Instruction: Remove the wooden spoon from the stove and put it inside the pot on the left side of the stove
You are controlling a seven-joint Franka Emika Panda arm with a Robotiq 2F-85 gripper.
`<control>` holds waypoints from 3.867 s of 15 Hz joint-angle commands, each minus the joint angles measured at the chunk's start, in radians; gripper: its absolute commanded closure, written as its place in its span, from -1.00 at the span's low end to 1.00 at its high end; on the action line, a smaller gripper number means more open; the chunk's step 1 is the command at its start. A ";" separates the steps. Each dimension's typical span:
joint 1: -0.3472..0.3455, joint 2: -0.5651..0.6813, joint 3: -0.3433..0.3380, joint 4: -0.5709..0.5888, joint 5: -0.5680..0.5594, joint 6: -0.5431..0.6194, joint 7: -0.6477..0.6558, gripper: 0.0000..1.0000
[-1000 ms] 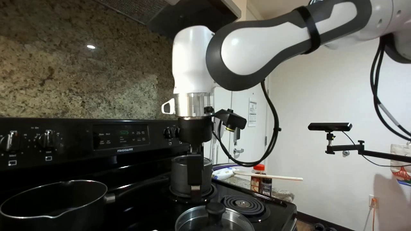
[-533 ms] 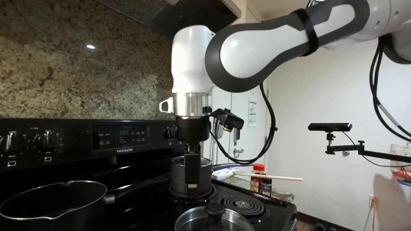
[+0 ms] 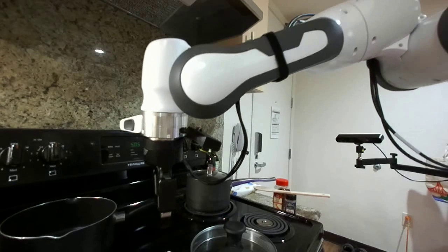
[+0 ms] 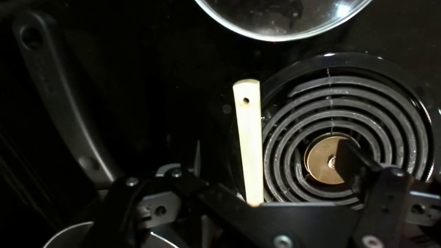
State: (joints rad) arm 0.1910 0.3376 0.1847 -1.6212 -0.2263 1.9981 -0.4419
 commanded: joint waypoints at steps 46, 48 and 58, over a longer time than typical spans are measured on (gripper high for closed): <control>-0.035 0.181 -0.042 0.296 -0.014 -0.355 -0.087 0.73; -0.035 0.147 -0.039 0.274 -0.008 -0.368 -0.104 0.73; -0.032 0.055 -0.052 0.211 -0.041 -0.367 0.015 0.42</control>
State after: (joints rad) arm 0.1621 0.3897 0.1263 -1.4163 -0.2656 1.6360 -0.4278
